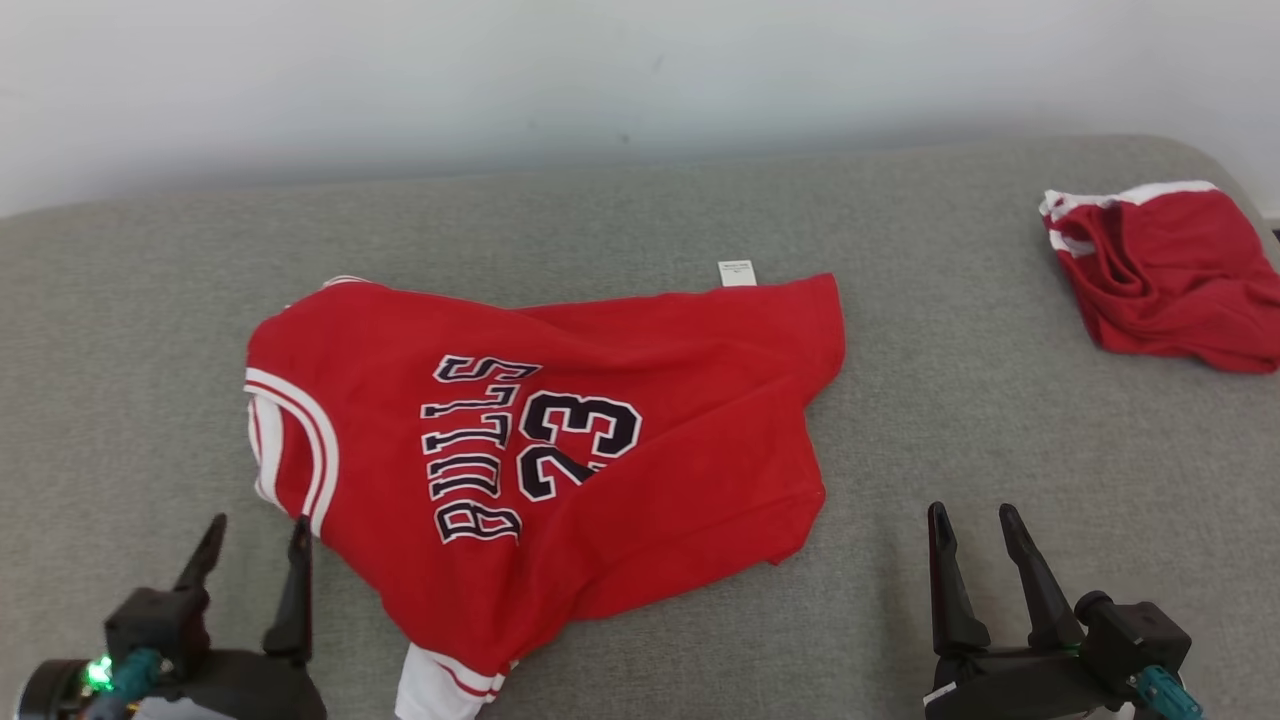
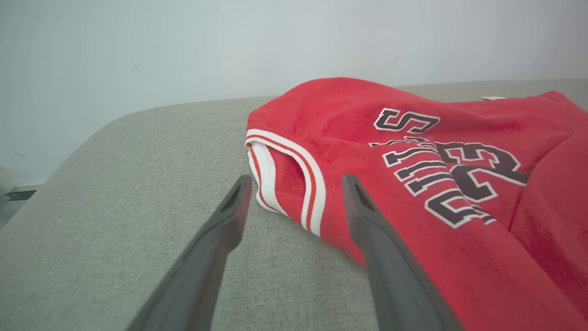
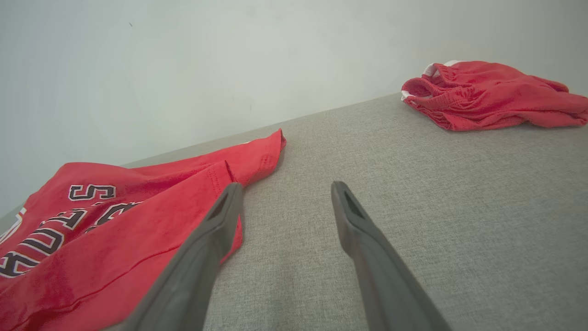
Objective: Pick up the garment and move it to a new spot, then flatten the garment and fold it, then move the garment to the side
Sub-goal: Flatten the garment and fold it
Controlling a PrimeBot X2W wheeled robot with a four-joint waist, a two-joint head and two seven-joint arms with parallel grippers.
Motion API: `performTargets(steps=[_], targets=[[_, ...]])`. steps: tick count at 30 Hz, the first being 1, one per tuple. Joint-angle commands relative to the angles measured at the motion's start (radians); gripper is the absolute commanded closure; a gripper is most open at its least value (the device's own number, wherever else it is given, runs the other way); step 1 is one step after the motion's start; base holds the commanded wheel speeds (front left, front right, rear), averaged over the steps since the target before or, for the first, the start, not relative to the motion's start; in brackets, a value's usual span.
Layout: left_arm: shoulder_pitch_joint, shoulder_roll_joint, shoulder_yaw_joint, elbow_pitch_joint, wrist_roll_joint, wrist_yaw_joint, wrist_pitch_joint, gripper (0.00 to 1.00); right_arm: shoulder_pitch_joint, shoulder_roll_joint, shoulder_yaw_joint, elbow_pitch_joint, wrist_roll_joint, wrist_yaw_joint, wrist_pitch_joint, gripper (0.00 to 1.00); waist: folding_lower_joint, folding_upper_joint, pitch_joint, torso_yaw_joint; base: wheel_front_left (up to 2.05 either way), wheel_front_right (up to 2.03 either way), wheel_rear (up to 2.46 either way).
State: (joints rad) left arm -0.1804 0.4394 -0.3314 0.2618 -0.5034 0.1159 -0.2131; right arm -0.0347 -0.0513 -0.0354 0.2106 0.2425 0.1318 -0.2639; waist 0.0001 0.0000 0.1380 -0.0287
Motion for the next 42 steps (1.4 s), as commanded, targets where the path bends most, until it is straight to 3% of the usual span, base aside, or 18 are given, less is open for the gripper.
performTargets(steps=[1,13,21,22,23,24,30,35,42], targets=[[-0.019,0.006,0.003,0.016,-0.009,-0.007,0.004,0.00,-0.009,0.002,0.001,0.000,-0.008,-0.003,0.000,0.00,-0.0001,0.0000,0.023,-0.027,0.00,0.00,0.00],[-0.114,-0.013,0.027,0.239,-0.078,-0.047,0.033,0.00,-0.024,-0.002,-0.003,-0.005,-0.018,-0.003,0.000,0.00,-0.0001,0.0000,0.059,-0.087,0.00,0.00,0.00],[-0.158,-0.067,0.031,0.376,-0.130,-0.094,0.023,0.01,-0.023,-0.004,-0.007,-0.002,-0.020,-0.003,0.000,0.00,-0.0001,0.0000,0.048,-0.093,0.00,0.00,0.00],[-0.169,-0.073,0.036,0.389,-0.138,-0.102,0.017,0.23,-0.024,-0.005,-0.006,-0.003,-0.020,-0.003,0.000,0.00,-0.0001,0.0000,0.047,-0.093,0.00,0.00,0.00],[-0.180,-0.076,0.036,0.402,-0.140,-0.108,0.010,0.95,-0.025,-0.005,-0.005,-0.005,-0.022,-0.003,0.000,0.00,-0.0001,0.0000,0.046,-0.094,0.00,0.00,0.00],[-0.189,-0.076,0.031,0.413,-0.129,-0.111,0.002,1.00,-0.026,-0.005,-0.004,-0.007,-0.024,-0.003,0.000,0.00,-0.0001,0.0000,0.045,-0.095,0.00,0.00,0.00],[-0.241,-0.077,0.021,0.402,-0.054,-0.087,-0.045,1.00,-0.020,-0.009,-0.008,-0.009,-0.021,-0.003,0.000,0.00,-0.0001,0.0000,0.038,-0.095,0.00,0.00,0.00],[-0.253,-0.128,-0.040,0.309,0.018,-0.069,-0.051,1.00,-0.008,-0.007,-0.009,-0.011,-0.023,-0.003,0.000,0.00,-0.0001,0.0000,0.031,-0.097,0.00,0.00,0.00],[-0.295,-0.223,-0.157,0.243,0.071,-0.099,-0.032,1.00,-0.020,-0.005,-0.004,-0.007,-0.020,-0.003,0.000,0.00,-0.0001,0.0000,0.036,-0.108,0.00,0.00,0.00]])
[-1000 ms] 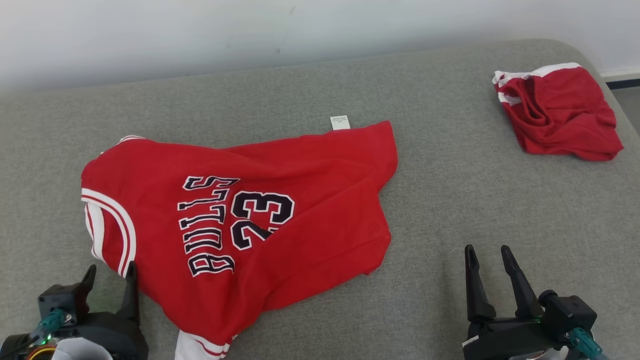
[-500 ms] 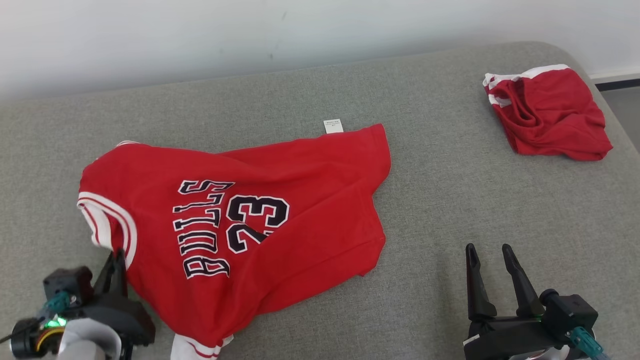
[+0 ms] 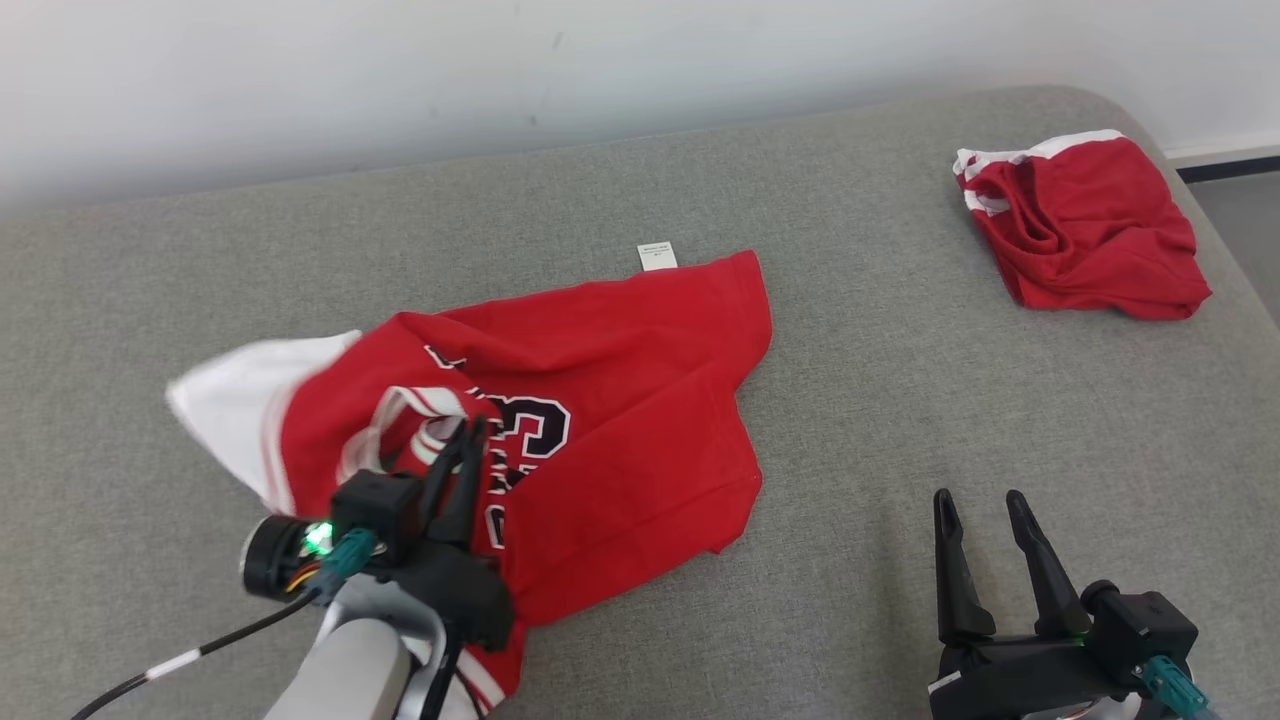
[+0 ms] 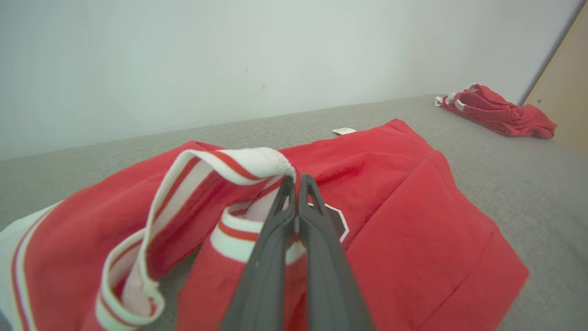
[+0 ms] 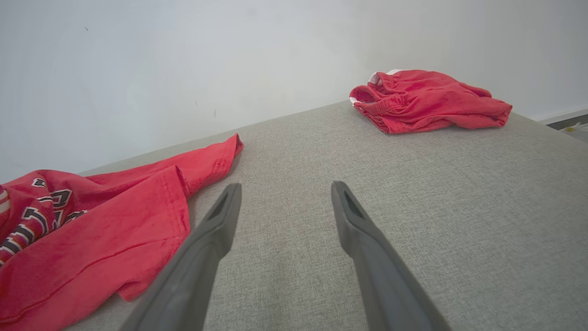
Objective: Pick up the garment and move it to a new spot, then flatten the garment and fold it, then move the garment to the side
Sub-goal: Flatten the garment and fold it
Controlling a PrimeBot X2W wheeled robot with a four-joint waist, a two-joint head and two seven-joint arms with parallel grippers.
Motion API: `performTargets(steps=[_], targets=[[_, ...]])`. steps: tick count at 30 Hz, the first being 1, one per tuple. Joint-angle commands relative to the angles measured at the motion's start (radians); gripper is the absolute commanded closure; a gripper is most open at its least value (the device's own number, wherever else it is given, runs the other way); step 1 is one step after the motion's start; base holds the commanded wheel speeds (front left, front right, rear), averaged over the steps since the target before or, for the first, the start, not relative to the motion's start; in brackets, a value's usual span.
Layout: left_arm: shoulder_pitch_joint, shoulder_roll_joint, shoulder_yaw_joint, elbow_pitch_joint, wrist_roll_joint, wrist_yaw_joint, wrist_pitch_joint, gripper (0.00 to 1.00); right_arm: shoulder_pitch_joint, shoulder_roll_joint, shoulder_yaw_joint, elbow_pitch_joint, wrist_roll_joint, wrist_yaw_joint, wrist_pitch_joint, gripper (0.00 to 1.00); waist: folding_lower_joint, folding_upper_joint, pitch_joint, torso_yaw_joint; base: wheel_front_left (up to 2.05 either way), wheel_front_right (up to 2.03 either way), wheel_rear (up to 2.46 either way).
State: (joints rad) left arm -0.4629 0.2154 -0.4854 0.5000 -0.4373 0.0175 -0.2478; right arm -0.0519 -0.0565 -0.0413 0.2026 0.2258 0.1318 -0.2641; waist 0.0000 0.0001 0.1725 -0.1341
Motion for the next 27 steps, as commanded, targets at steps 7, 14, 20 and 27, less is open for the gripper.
performTargets(steps=[7,14,20,27], targets=[[-0.084,-0.073,-0.034,0.089,0.001,-0.022,-0.003,0.08,-0.011,-0.002,0.005,0.006,-0.007,-0.003,0.001,0.00,0.0000,-0.0001,0.001,-0.009,0.00,0.00,0.00],[-0.065,-0.081,-0.040,0.168,0.007,-0.025,-0.012,0.00,0.012,0.001,-0.003,0.012,-0.004,-0.003,0.001,0.00,0.0000,-0.0001,-0.030,0.009,0.00,0.00,0.00],[0.038,-0.088,-0.043,0.097,0.007,-0.008,-0.017,0.00,0.042,0.003,-0.009,0.018,0.002,-0.003,0.001,0.00,0.0000,-0.0001,-0.077,0.048,0.00,0.00,0.00],[0.152,-0.059,-0.022,-0.066,0.021,0.025,-0.017,0.00,0.059,0.005,-0.006,0.019,0.004,-0.003,0.001,0.00,0.0000,-0.0001,-0.106,0.093,0.00,0.00,0.00]])
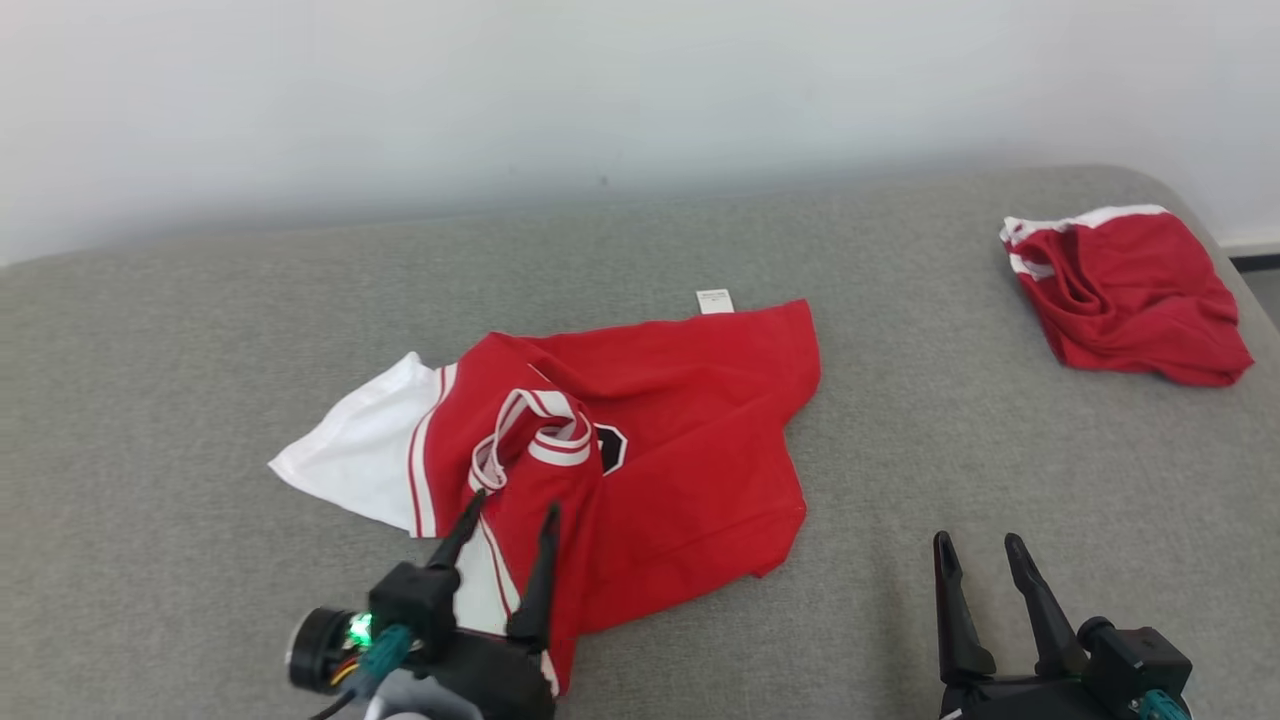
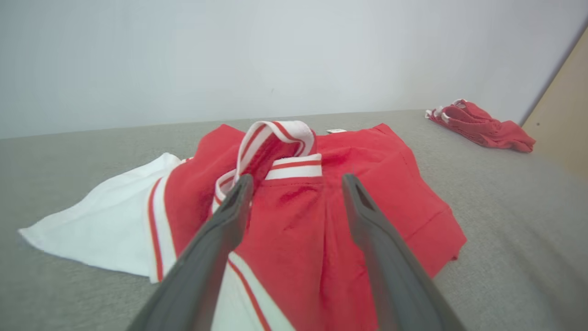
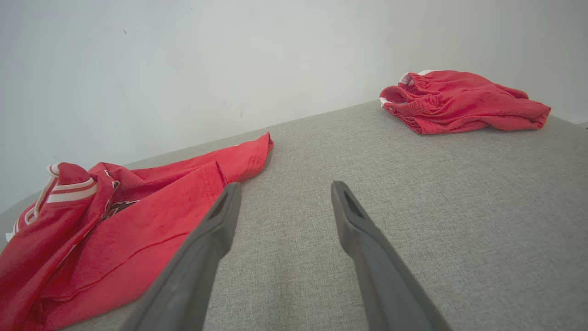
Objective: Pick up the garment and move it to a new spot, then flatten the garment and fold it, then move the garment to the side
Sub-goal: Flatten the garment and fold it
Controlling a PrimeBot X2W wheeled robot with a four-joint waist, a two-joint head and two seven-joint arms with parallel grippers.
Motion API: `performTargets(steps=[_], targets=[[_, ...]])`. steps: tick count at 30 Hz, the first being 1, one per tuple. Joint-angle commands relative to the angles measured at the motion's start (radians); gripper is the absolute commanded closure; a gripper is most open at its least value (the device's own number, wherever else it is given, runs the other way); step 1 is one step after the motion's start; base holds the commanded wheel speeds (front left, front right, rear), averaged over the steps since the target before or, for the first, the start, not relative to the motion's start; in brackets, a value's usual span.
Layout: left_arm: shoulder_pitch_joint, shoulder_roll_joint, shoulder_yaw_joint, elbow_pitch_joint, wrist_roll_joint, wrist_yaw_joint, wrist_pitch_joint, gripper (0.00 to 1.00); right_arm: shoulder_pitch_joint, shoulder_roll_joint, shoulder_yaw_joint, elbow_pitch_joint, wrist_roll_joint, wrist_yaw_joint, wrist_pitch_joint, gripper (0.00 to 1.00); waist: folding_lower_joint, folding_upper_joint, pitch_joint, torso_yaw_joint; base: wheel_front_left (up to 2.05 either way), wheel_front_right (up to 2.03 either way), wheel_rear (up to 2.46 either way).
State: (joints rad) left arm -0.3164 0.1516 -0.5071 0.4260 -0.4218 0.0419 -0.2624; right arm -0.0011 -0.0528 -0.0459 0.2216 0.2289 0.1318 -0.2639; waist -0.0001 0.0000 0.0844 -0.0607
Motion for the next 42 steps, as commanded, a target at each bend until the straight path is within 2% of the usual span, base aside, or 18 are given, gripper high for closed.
performTargets(steps=[1,6,12,21,27,28,29,30,31,37,42], targets=[[0.020,0.013,0.009,-0.017,0.005,0.006,-0.002,0.00,0.009,0.001,0.001,0.001,0.002,-0.003,0.000,0.00,0.0001,0.0000,-0.020,0.024,0.00,0.00,0.00],[0.069,0.068,0.056,-0.084,-0.022,0.037,0.015,0.00,0.011,0.002,0.009,0.002,0.000,-0.003,0.000,0.00,0.0001,0.0000,-0.021,0.031,0.00,0.00,0.00],[0.128,0.112,0.075,-0.082,-0.049,0.044,0.071,0.00,0.013,0.002,0.006,0.003,0.005,-0.003,0.000,0.00,0.0001,0.0000,-0.007,0.022,0.00,0.00,0.00],[0.208,0.129,0.050,-0.058,-0.073,0.042,0.124,0.00,-0.001,0.003,0.000,0.006,0.006,-0.003,0.001,0.00,0.0001,0.0000,0.008,0.019,0.00,0.00,0.00],[0.214,0.105,0.039,0.012,-0.101,0.029,0.133,0.01,-0.004,0.003,0.005,0.008,0.003,-0.003,0.000,0.00,0.0001,0.0000,0.008,0.010,0.00,0.00,0.00],[0.209,0.102,0.038,0.025,-0.100,0.026,0.130,0.27,-0.004,0.002,0.005,0.009,0.003,-0.003,0.001,0.00,0.0001,0.0000,0.008,0.008,0.00,0.00,0.00],[0.201,0.099,0.038,0.039,-0.098,0.024,0.126,0.69,-0.004,0.000,0.005,0.008,0.003,-0.003,0.001,0.00,0.0001,0.0000,0.007,0.006,0.00,0.00,0.00],[0.195,0.093,0.036,0.051,-0.099,0.021,0.121,0.92,-0.004,-0.002,0.005,0.008,0.002,-0.003,0.001,0.00,0.0001,0.0000,0.007,0.004,0.00,0.00,0.00],[0.189,0.088,0.035,0.062,-0.102,0.018,0.114,1.00,-0.004,-0.004,0.005,0.007,0.001,-0.003,0.001,0.00,0.0001,0.0000,0.006,0.002,0.00,0.00,0.00],[0.161,0.088,0.058,0.080,-0.103,0.021,0.051,1.00,0.016,-0.008,-0.014,0.001,-0.001,-0.003,0.001,0.00,0.0001,0.0000,-0.008,0.012,0.00,0.00,0.00],[0.170,0.123,0.105,0.006,-0.088,0.061,0.017,1.00,0.032,-0.004,-0.023,0.001,0.003,-0.003,0.000,0.00,0.0001,0.0000,-0.025,0.057,0.00,0.00,0.00]])
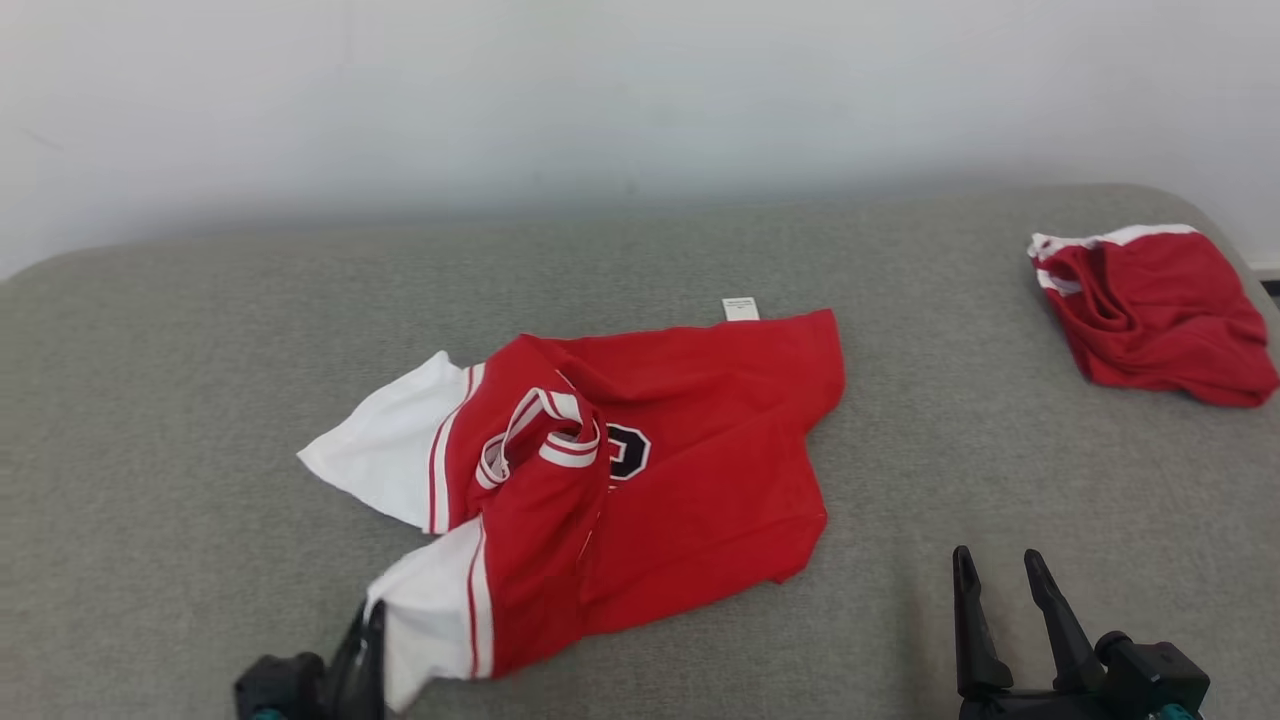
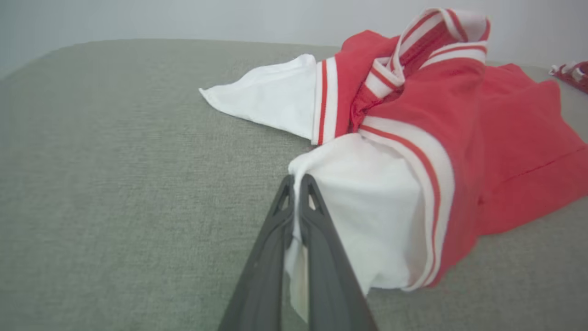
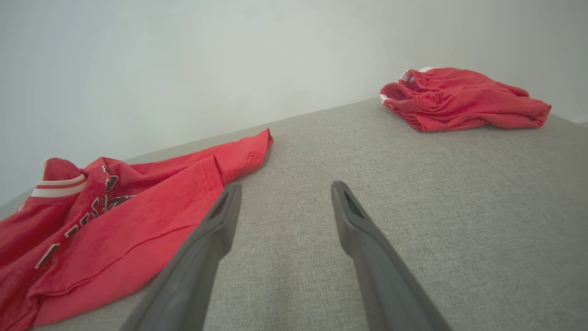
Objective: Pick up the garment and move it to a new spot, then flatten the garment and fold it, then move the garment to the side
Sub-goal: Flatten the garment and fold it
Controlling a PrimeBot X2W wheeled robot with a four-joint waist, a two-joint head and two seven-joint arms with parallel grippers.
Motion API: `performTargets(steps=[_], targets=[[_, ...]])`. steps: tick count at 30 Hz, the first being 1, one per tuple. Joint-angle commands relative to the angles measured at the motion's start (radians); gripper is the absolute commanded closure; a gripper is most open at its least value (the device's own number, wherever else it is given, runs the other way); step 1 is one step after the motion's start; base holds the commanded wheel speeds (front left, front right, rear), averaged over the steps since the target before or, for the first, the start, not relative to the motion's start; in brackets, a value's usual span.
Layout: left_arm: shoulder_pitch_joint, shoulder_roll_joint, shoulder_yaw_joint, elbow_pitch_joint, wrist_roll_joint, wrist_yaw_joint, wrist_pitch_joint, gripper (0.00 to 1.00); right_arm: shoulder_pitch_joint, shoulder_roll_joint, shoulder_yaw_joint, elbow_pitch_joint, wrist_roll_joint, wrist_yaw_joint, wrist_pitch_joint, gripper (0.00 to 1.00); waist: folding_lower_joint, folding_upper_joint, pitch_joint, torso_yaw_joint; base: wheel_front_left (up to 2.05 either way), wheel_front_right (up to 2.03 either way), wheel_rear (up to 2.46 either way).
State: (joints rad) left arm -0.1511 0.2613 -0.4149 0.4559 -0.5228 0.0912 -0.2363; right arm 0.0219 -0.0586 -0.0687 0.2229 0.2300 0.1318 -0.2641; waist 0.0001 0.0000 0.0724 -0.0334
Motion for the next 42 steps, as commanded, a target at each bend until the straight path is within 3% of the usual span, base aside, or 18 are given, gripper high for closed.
performTargets(steps=[1,7,13,17,18,19,22,32,42], targets=[[0.018,0.018,0.020,-0.047,0.015,0.023,-0.011,1.00,0.011,0.002,0.002,0.000,0.003,-0.003,0.001,0.00,-0.0001,0.0000,-0.016,0.040,0.00,0.00,0.00],[0.095,0.051,0.040,-0.159,0.009,0.068,-0.004,1.00,0.012,0.005,0.009,0.004,0.006,-0.003,0.001,0.00,-0.0001,0.0000,-0.024,0.089,0.00,0.00,0.00],[0.231,0.044,0.051,-0.245,-0.024,0.120,0.017,1.00,0.015,0.007,0.010,0.002,0.003,-0.003,0.001,0.00,-0.0001,0.0000,-0.022,0.120,0.00,0.00,0.00],[0.280,0.020,0.020,-0.238,-0.045,0.109,0.044,1.00,0.011,0.008,0.008,0.007,0.005,-0.003,0.001,0.00,-0.0001,0.0000,-0.019,0.128,0.00,0.00,0.00],[0.284,0.019,0.011,-0.226,-0.042,0.105,0.048,0.36,0.010,0.008,0.008,0.009,0.005,-0.003,0.001,0.00,-0.0001,0.0000,-0.020,0.129,0.00,0.00,0.00],[0.280,0.010,0.012,-0.221,-0.046,0.105,0.039,0.00,0.010,0.008,0.009,0.010,0.005,-0.003,0.001,0.00,-0.0001,0.0000,-0.022,0.130,0.00,0.00,0.00],[0.253,-0.005,0.014,-0.216,-0.034,0.096,0.006,0.00,0.012,0.004,0.011,0.014,0.005,-0.003,0.001,0.00,-0.0001,0.0000,-0.027,0.131,0.00,0.00,0.00],[0.261,0.023,0.090,-0.223,0.000,0.094,-0.028,0.00,0.020,-0.011,0.012,0.028,0.002,-0.003,0.001,0.00,-0.0001,0.0000,-0.040,0.141,0.00,0.00,0.00],[0.233,0.009,0.058,-0.077,-0.023,0.019,-0.017,0.00,-0.044,-0.069,0.047,0.100,0.014,-0.003,0.001,0.00,-0.0001,0.0000,-0.033,0.154,0.00,0.00,0.00]])
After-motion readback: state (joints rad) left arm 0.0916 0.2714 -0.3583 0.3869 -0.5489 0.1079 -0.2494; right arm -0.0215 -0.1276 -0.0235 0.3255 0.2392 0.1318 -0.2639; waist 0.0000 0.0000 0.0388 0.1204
